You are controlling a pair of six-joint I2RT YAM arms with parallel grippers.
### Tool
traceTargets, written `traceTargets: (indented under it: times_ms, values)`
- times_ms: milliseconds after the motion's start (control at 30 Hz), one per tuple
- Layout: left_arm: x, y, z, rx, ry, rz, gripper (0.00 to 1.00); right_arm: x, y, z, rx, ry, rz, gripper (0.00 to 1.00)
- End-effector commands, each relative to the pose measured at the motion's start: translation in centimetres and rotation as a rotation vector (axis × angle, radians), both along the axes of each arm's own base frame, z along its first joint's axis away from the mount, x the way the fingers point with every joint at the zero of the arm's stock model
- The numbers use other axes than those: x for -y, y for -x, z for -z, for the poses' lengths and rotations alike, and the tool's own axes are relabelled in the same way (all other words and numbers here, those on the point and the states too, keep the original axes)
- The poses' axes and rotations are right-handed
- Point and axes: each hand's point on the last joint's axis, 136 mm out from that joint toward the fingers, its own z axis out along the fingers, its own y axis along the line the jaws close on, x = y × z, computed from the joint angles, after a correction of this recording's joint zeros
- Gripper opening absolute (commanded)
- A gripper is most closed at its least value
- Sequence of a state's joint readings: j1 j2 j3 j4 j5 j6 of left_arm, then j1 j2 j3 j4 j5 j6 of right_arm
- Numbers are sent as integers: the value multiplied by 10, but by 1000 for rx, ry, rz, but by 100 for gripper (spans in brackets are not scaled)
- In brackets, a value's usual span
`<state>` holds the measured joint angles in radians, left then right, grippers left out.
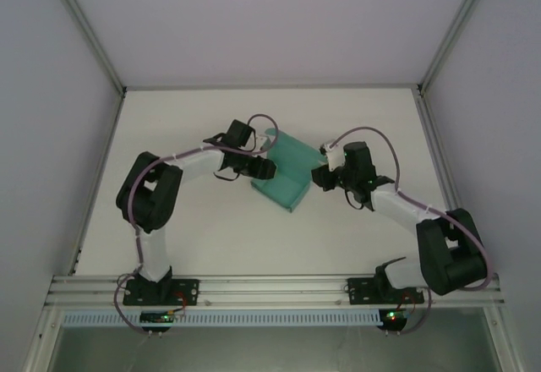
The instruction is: Assemble paper box
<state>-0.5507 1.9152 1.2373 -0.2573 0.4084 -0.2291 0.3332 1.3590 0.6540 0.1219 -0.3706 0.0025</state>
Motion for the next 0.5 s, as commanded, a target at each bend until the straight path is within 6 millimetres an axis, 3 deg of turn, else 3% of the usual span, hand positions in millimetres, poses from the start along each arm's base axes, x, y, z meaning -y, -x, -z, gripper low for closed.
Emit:
traceTargets:
  times_ms: [0,67,233,433,467]
  values:
    - [4,-7,-7,20,26,24,53,-11,-7,-20,74,-11,-92,12]
    - [3,-5,-9,14,31,31,54,-12,-9,-21,88,-3,-103,7]
    - [-1,2,-23,20,98,27,73,-13,-8,-25,133,20,-151,0]
    - [-16,4,-50,41,211,-16,99,-16,-5,-30,208,44,-214,0]
    - [-23,2,-51,45,203,-39,100,-17,-4,-32,227,49,-230,0]
